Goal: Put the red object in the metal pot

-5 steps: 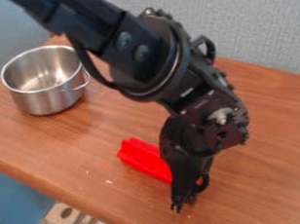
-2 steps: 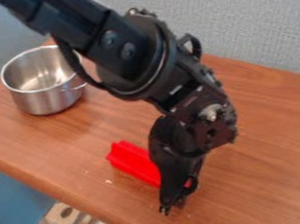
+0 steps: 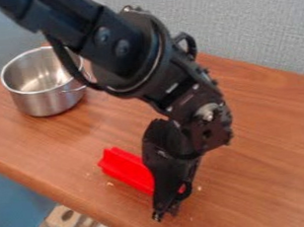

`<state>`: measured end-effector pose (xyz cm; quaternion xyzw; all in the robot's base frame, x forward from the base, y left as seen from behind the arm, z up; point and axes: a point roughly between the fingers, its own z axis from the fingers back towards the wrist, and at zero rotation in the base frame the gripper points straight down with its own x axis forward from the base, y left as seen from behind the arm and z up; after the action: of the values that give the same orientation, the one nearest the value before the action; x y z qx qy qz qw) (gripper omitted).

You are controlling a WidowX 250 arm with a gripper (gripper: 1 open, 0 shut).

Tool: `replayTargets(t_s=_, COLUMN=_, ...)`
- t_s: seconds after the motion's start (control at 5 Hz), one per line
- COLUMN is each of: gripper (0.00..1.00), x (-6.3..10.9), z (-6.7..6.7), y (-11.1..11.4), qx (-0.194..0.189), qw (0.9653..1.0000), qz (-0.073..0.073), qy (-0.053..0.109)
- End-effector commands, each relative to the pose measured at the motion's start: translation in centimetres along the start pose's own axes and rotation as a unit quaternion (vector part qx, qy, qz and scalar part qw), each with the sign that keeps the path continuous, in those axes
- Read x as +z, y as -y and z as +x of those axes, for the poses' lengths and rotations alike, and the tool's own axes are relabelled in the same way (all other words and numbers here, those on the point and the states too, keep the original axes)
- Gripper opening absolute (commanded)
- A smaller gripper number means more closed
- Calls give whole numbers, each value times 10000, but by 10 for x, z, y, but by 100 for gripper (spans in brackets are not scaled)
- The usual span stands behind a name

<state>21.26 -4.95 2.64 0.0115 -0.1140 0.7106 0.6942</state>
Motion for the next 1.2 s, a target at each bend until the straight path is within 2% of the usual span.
replayTargets(t_s=0.0, gripper=0, x=12, z=3, y=8, qx=111, qw=9997, qz=-208, qy=-114)
replayTargets(t_s=0.6, gripper=0, x=30, z=14, y=14, qx=274, qw=9989, qz=-254, qy=-272)
replayTargets(t_s=0.8, gripper=0, x=42, z=21, y=17, qx=406, qw=9980, qz=-284, qy=-381)
replayTargets(t_s=1.0, gripper=0, x=63, z=35, y=21, qx=609, qw=9966, qz=-341, qy=-432)
